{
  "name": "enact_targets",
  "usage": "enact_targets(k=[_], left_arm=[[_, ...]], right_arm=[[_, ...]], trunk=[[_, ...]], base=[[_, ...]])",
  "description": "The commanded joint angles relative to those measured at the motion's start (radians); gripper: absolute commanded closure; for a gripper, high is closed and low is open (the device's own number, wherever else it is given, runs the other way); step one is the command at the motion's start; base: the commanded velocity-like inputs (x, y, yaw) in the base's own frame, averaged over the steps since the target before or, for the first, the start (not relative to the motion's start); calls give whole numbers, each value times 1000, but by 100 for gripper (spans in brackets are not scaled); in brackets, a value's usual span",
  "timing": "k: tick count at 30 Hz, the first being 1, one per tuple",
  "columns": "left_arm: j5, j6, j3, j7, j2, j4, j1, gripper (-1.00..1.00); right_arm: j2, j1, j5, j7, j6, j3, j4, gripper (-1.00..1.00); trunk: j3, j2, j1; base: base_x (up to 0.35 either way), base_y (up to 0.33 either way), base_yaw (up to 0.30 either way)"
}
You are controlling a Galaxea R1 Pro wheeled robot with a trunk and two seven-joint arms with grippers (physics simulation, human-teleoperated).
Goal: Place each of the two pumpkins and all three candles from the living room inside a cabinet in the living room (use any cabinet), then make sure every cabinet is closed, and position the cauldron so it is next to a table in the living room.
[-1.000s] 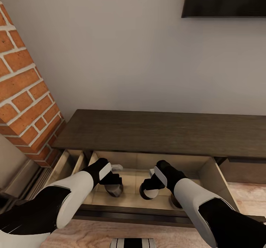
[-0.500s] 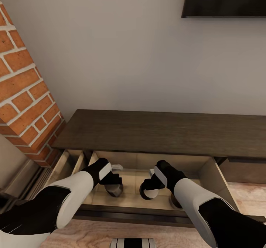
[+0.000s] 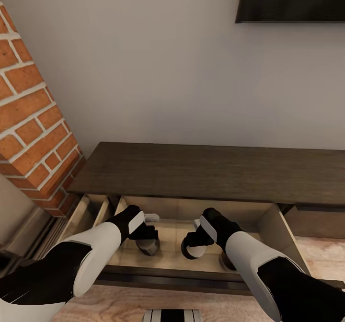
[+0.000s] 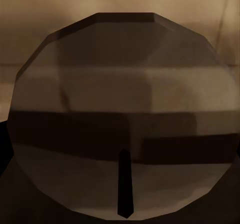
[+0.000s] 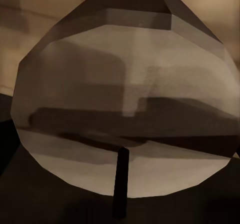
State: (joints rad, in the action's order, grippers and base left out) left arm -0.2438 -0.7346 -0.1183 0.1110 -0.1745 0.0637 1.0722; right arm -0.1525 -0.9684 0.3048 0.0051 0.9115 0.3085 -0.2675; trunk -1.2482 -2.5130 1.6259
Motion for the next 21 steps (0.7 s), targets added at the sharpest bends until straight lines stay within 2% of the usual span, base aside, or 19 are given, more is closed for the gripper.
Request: enact_targets(k=[1,15,21], left_arm=[[-9,-5,-7,5,0,2,0,100],[-9,-5,-7,4,0,2,0,100],[-9,-5,-7,5,0,2,0,100]], right_arm=[[1,-1,8,-2,3,7,-1,-100],[0,-1,8,-1,-5,7,-1,-100],[0,2,8,-4,-73,8,-1,-100]], trunk=[[-1,0,0],[-1,0,0],[-1,0,0]], base=[[0,0,0],[0,0,0],[0,0,0]])
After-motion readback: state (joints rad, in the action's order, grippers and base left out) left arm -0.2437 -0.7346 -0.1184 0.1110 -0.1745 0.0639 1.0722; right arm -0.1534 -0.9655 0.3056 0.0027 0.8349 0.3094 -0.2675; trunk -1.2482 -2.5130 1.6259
